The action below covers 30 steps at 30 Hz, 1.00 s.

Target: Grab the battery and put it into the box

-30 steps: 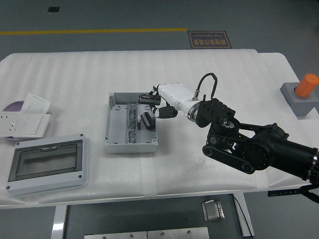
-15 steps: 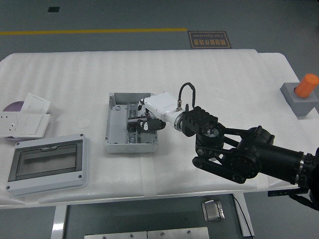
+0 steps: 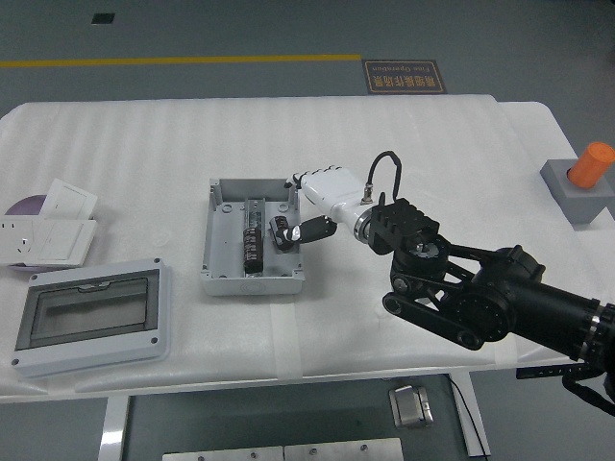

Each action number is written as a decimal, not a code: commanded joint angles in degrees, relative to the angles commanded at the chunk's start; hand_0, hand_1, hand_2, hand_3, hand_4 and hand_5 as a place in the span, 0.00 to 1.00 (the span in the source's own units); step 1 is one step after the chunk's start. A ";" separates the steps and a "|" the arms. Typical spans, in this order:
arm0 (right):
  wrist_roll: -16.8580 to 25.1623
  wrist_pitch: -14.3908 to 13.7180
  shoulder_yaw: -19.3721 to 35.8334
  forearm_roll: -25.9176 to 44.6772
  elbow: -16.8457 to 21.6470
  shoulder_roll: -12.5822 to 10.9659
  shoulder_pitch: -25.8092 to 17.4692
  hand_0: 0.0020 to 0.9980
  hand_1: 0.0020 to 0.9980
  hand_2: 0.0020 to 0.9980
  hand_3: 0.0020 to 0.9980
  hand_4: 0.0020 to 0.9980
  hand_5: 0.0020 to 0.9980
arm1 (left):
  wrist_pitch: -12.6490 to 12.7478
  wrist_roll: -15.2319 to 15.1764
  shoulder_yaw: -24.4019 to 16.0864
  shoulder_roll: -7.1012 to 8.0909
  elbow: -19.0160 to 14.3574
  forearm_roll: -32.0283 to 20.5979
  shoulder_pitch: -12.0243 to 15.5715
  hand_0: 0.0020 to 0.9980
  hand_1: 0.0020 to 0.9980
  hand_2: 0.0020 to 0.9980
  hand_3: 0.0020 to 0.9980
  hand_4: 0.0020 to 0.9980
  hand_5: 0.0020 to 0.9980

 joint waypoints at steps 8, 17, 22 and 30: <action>0.20 -1.14 7.89 0.19 -2.10 -3.08 -2.96 0.76 0.74 0.75 0.85 0.91 0.67 | 0.01 -0.02 -0.32 -0.22 -0.05 0.28 -0.02 0.64 0.66 0.56 0.62 0.73 0.56; 0.43 -1.31 10.40 0.53 -5.72 -4.58 -5.17 0.73 0.73 0.74 0.83 0.86 0.65 | 0.02 -0.01 -0.44 -0.39 -0.13 0.56 0.00 0.64 0.66 0.56 0.62 0.73 0.56; 0.37 -1.27 10.44 0.28 -6.96 -4.81 -5.91 0.73 0.72 0.74 0.82 0.83 0.63 | 0.01 0.03 -0.46 -0.43 -0.15 0.69 0.07 0.64 0.66 0.57 0.62 0.73 0.56; 0.16 -1.05 9.65 -0.28 -7.92 -4.64 -6.93 0.73 0.72 0.73 0.81 0.81 0.62 | -0.02 0.07 -0.49 -0.52 -0.20 0.79 0.03 0.64 0.66 0.56 0.62 0.73 0.56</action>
